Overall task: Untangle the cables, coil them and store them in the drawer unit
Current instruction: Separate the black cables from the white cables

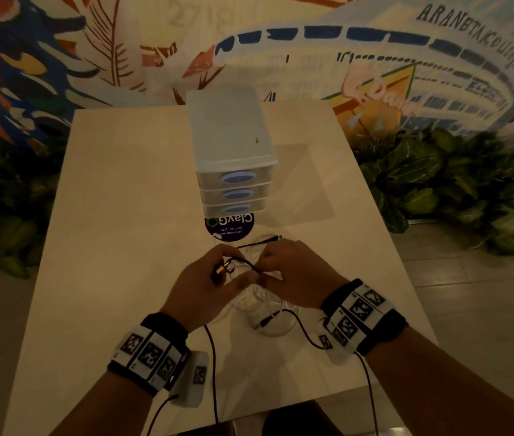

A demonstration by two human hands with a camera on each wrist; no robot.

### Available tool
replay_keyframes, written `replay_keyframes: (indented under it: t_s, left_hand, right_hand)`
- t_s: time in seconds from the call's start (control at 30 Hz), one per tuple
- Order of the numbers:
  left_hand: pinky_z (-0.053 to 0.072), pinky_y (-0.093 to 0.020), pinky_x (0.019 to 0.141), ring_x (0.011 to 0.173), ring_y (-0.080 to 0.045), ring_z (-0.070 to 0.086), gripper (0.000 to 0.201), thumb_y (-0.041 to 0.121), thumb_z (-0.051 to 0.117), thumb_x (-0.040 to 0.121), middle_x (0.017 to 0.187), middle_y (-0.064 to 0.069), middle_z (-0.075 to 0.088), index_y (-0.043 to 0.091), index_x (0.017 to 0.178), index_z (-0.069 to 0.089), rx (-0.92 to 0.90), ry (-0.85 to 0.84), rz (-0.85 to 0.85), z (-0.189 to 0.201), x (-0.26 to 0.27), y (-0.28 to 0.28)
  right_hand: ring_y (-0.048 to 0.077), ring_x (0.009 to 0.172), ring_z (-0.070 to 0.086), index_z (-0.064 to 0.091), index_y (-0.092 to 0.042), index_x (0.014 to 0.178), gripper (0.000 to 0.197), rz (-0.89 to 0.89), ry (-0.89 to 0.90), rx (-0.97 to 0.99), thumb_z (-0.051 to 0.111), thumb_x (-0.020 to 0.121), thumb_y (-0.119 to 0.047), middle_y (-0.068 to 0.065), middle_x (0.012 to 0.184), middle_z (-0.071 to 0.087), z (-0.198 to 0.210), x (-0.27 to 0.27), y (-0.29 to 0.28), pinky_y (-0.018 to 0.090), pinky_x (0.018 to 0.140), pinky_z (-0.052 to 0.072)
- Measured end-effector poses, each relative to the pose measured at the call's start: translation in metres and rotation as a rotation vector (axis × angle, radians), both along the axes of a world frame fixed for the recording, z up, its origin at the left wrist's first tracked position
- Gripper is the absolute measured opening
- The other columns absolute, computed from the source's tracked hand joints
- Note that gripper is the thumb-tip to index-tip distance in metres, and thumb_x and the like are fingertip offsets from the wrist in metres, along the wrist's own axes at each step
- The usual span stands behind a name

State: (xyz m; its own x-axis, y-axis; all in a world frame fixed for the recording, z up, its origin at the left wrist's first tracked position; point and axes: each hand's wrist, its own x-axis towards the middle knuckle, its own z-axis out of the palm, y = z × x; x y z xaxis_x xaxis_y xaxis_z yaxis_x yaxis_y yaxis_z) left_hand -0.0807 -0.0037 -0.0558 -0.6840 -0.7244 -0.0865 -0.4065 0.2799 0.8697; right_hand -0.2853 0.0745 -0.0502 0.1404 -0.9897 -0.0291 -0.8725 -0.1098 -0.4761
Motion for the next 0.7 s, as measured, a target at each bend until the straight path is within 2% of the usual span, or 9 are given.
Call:
replay_keyframes:
  t_s: [0.07,0.13,0.27,0.37,0.47,0.53,0.6,0.67,0.7]
  left_hand:
    - [0.037,-0.016,0.055,0.058,-0.009,0.052,0.022,0.062,0.063,0.084,0.068,0.013,0.061,0.043,0.093,0.062,-0.08,-0.027,0.012,0.001,-0.003,-0.002]
    - [0.042,-0.012,0.061,0.068,-0.002,0.061,0.013,0.056,0.066,0.085,0.075,0.023,0.066,0.043,0.087,0.066,-0.099,-0.025,0.065,0.003,-0.006,-0.004]
    - [0.046,-0.011,0.072,0.082,-0.001,0.066,0.014,0.048,0.07,0.081,0.086,0.021,0.07,0.035,0.084,0.072,-0.05,0.102,0.098,0.009,-0.006,-0.004]
    - [0.048,-0.016,0.07,0.074,-0.004,0.066,0.008,0.033,0.073,0.084,0.079,0.009,0.073,0.026,0.082,0.076,0.08,0.268,0.141,0.016,-0.005,-0.002]
    - [0.049,-0.03,0.067,0.072,-0.016,0.062,0.01,0.028,0.073,0.084,0.077,-0.02,0.069,0.02,0.081,0.078,0.199,0.435,0.253,0.024,-0.001,-0.008]
    - [0.044,-0.027,0.066,0.069,-0.016,0.054,0.014,0.029,0.071,0.086,0.079,-0.03,0.063,0.016,0.081,0.076,0.197,0.449,0.284,0.031,0.002,-0.014]
    - [0.042,-0.026,0.065,0.066,-0.015,0.051,0.019,0.033,0.07,0.088,0.075,-0.022,0.063,0.017,0.082,0.075,0.145,0.377,0.25,0.033,0.006,-0.02]
    - [0.043,-0.027,0.061,0.062,-0.014,0.051,0.02,0.045,0.073,0.087,0.068,-0.007,0.063,0.025,0.086,0.075,0.097,0.268,0.21,0.03,0.008,-0.023]
    - [0.04,-0.028,0.058,0.058,-0.013,0.046,0.024,0.052,0.074,0.085,0.063,-0.006,0.058,0.028,0.09,0.074,0.074,0.207,0.182,0.028,0.009,-0.023]
  right_hand:
    - [0.024,0.077,0.061,0.079,-0.02,0.088,0.037,0.004,-0.017,-0.042,0.053,0.095,-0.046,0.0,0.082,0.068,0.001,0.003,-0.001,0.036,0.066,0.045]
    - [0.022,0.079,0.058,0.077,-0.02,0.089,0.041,-0.002,-0.043,-0.017,0.047,0.095,-0.048,0.0,0.081,0.065,0.004,0.006,-0.001,0.037,0.068,0.044]
    - [0.014,0.083,0.052,0.07,-0.022,0.096,0.032,-0.09,-0.09,0.156,0.051,0.102,-0.046,-0.001,0.089,0.059,0.0,0.004,-0.001,0.034,0.075,0.046]
    - [0.014,0.087,0.05,0.069,-0.028,0.105,0.026,-0.169,-0.072,0.302,0.055,0.099,-0.049,-0.006,0.093,0.05,-0.01,0.0,-0.003,0.031,0.081,0.044]
    - [0.015,0.092,0.049,0.07,-0.028,0.119,0.029,-0.186,-0.043,0.372,0.057,0.099,-0.045,-0.006,0.096,0.047,-0.015,-0.005,-0.004,0.028,0.084,0.041]
    - [0.013,0.09,0.049,0.072,-0.027,0.121,0.032,-0.191,-0.066,0.325,0.056,0.101,-0.046,-0.004,0.097,0.05,-0.014,-0.006,-0.004,0.028,0.082,0.041]
    - [0.015,0.093,0.052,0.074,-0.025,0.118,0.031,-0.173,-0.076,0.227,0.058,0.1,-0.044,-0.001,0.101,0.056,-0.013,-0.006,-0.004,0.029,0.082,0.043]
    - [0.017,0.097,0.053,0.076,-0.024,0.114,0.03,-0.149,-0.076,0.143,0.059,0.099,-0.043,0.0,0.104,0.061,-0.013,-0.005,-0.005,0.029,0.085,0.043]
    - [0.017,0.097,0.054,0.077,-0.023,0.112,0.033,-0.141,-0.08,0.118,0.057,0.099,-0.046,-0.001,0.104,0.063,-0.013,-0.005,-0.005,0.028,0.084,0.041]
